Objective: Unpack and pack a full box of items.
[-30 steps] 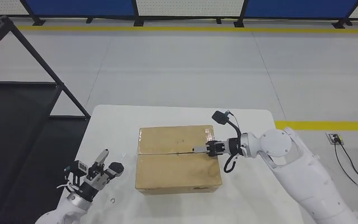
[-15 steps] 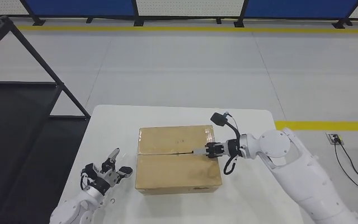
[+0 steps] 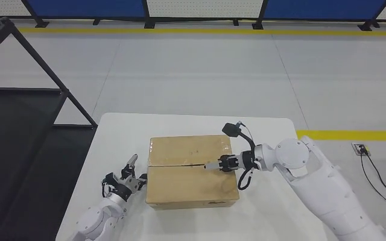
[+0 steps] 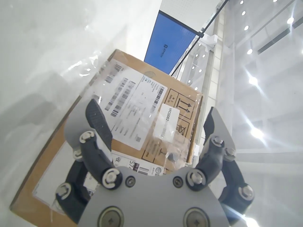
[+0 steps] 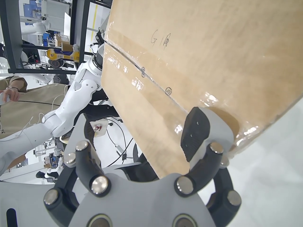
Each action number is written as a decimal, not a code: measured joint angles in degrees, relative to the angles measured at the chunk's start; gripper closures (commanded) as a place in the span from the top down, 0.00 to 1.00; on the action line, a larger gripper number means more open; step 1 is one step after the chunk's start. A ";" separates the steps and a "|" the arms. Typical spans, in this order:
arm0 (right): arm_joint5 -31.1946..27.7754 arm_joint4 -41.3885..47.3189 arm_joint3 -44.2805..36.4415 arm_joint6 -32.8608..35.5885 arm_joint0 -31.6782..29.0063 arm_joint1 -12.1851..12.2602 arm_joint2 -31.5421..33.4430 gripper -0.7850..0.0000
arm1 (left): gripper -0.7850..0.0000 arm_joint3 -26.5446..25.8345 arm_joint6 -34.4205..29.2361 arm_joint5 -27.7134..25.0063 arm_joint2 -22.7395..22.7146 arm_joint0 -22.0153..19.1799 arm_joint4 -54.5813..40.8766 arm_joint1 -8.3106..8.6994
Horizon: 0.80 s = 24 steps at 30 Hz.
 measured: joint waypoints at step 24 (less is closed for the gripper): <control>-0.65 -0.12 1.33 0.81 1.46 -0.86 -1.41 1.00 | 1.00 -3.32 2.41 0.15 -0.72 3.18 1.72 -1.17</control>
